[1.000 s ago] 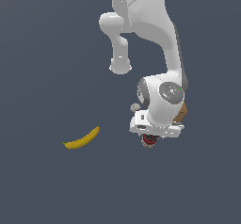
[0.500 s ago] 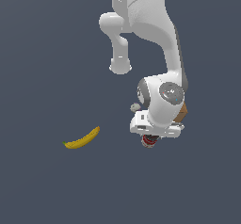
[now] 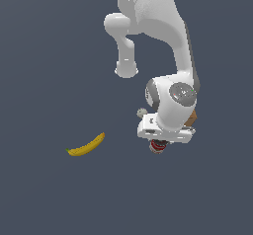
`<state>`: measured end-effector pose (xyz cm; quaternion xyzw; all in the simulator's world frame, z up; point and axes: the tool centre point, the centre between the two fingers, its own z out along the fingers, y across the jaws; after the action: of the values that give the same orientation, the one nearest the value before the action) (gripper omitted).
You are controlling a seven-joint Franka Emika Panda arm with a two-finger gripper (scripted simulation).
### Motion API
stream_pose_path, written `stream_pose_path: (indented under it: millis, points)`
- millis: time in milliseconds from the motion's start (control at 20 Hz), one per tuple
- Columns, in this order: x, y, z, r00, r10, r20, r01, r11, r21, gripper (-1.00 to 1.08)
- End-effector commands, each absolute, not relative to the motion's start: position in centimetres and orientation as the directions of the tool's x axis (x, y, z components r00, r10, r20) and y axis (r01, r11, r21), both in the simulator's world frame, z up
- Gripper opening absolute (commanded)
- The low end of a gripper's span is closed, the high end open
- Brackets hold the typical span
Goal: Pick up a designated object from a clutter of objects.
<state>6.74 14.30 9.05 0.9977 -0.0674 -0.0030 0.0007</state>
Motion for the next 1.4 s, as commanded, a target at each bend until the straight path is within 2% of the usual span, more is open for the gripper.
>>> stream_pose_path:
  millis: [0, 350, 1350]
  points:
    - [6.9, 14.6, 10.5, 0.991, -0.134, -0.001, -0.134, -0.991, 0.000, -1.00]
    - [6.8, 15.9, 16.2, 0.991, -0.134, -0.001, -0.134, -0.991, 0.000, -1.00]
    - [6.9, 20.9, 37.3, 0.991, -0.135, 0.000, -0.135, -0.991, 0.000, -1.00]
